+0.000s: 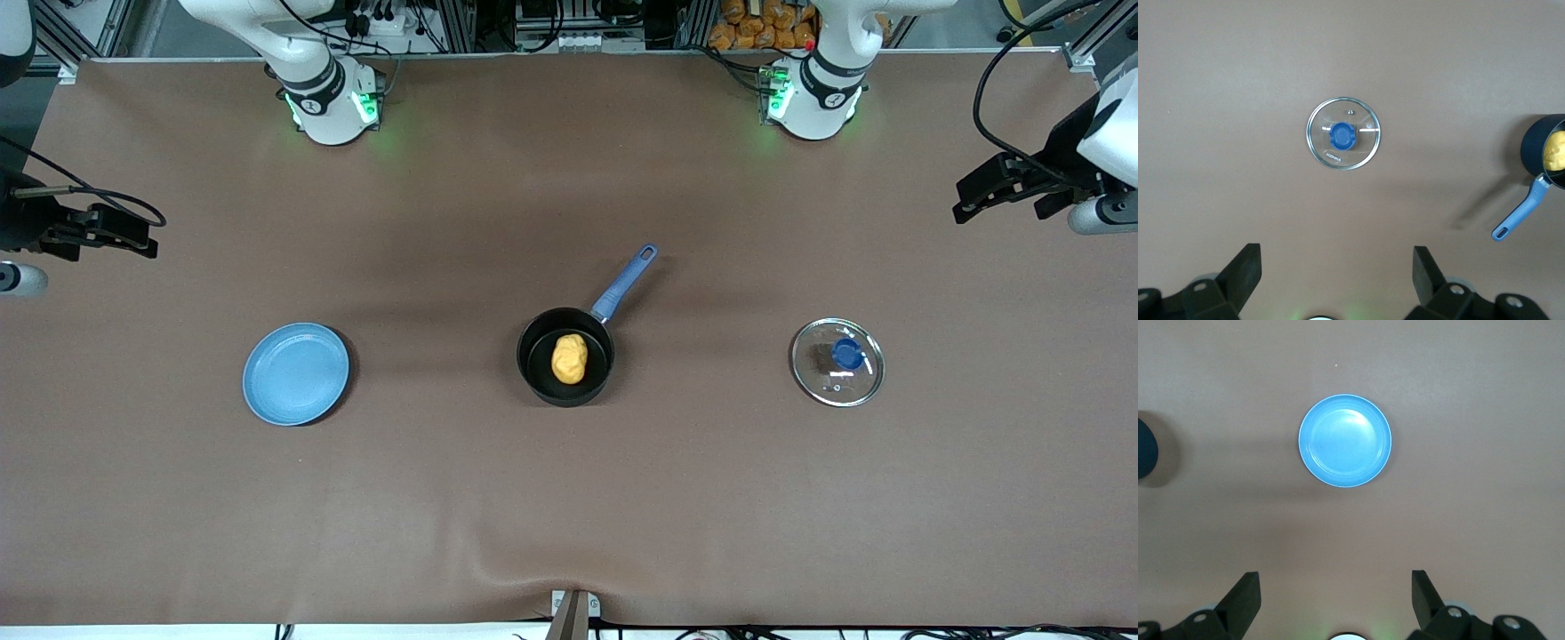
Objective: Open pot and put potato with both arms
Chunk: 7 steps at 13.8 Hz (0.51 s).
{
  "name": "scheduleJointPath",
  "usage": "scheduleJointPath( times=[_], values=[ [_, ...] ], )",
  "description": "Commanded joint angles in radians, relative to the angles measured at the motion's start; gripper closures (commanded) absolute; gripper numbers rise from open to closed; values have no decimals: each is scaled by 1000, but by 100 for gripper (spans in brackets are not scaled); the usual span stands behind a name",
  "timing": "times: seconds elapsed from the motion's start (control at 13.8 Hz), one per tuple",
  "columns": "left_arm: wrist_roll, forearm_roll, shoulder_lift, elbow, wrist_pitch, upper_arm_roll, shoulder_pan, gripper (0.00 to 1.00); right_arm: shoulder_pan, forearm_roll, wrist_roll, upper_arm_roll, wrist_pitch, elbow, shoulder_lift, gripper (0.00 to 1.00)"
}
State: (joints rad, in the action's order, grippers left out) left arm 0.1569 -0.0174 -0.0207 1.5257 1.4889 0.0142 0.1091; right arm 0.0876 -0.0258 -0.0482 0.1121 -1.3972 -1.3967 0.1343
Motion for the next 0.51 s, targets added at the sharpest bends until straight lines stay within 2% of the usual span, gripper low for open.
scheduleJointPath(
  times=[0.0,0.43],
  values=[
    [-7,36,7,-24,-10,-3,8,0,-22,17,-4,-25,1,-25,-32,0],
    [1,33,7,-22,-10,-3,4,0,-19,32,-4,-32,1,-21,-32,0]
  ],
)
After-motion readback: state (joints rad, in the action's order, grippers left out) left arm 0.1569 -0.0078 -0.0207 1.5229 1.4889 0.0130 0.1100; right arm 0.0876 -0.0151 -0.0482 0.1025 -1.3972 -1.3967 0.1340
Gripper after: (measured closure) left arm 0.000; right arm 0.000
